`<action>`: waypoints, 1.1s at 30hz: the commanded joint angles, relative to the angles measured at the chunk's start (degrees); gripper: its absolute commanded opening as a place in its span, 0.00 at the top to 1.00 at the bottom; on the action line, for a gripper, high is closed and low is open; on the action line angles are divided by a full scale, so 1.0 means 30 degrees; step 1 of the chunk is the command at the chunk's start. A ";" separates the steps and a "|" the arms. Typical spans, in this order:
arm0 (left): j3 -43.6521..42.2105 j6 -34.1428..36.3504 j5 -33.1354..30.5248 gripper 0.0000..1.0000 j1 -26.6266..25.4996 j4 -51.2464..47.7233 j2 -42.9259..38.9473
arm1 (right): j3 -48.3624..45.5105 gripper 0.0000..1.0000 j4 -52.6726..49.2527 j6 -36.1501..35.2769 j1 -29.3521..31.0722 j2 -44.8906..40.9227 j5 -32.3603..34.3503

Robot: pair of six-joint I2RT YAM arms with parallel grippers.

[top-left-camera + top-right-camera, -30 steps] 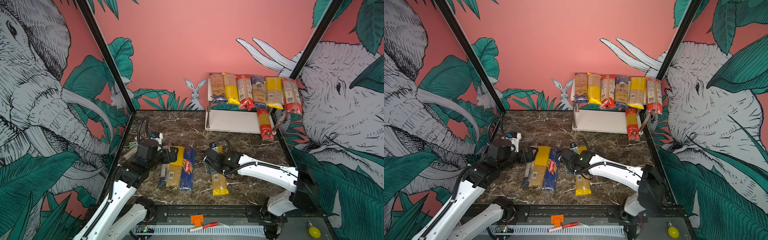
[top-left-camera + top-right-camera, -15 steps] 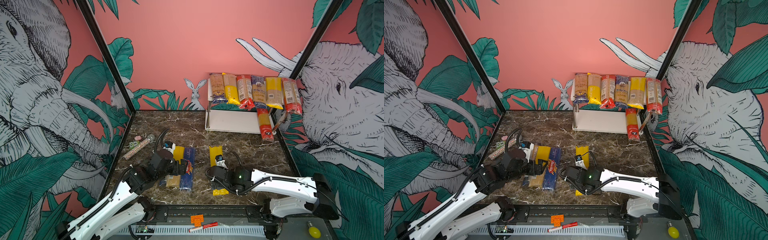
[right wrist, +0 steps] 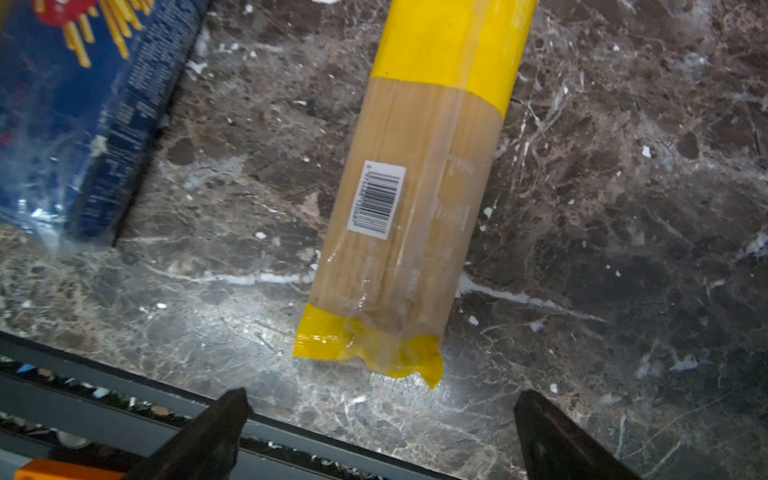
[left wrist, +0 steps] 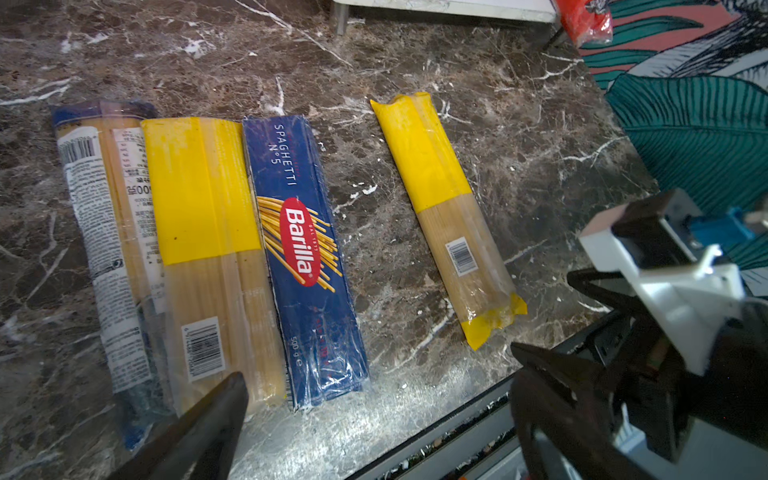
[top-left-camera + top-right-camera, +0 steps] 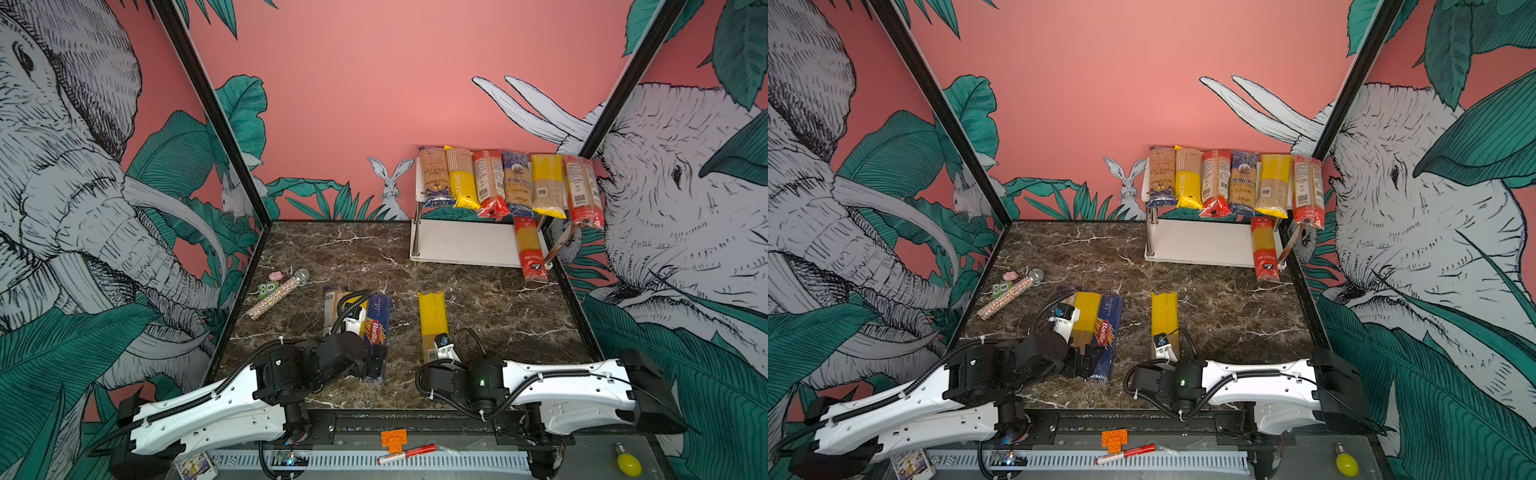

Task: Place and organize the pasta boxes and bags onto the shelf
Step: 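Lower the right gripper over the yellow bag while the left gripper nears the Barilla box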

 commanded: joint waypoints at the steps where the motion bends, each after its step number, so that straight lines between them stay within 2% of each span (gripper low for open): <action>1: 0.0209 -0.1360 -0.2010 0.01 -0.1363 -0.0668 0.0900 | -0.1158 0.01 0.1438 0.1453 0.0072 -0.0514 0.1068; 6: 0.0729 -0.1029 -0.2701 0.01 -0.2001 -0.0786 0.1645 | -0.2298 0.01 0.3344 0.0700 0.0076 0.0200 0.2049; 12: 0.1498 0.0710 -0.5399 0.01 -0.1847 -0.0702 0.0934 | -0.2526 0.01 0.5221 0.0224 -0.0057 0.1781 0.2157; 18: 0.1801 0.2455 -0.3160 0.01 0.1066 -0.0080 0.1227 | -0.3348 0.01 0.7655 -0.0790 -0.1028 0.2357 0.1335; 23: 0.1877 0.2946 -0.2958 0.01 0.1348 0.0091 0.1402 | -0.3835 0.01 0.8985 -0.0856 -0.1829 0.3095 0.0872; 33: 0.1688 0.2212 -0.3652 0.00 0.1475 -0.0979 0.0406 | -0.4128 0.01 1.0332 -0.1568 -0.2766 0.4654 0.0028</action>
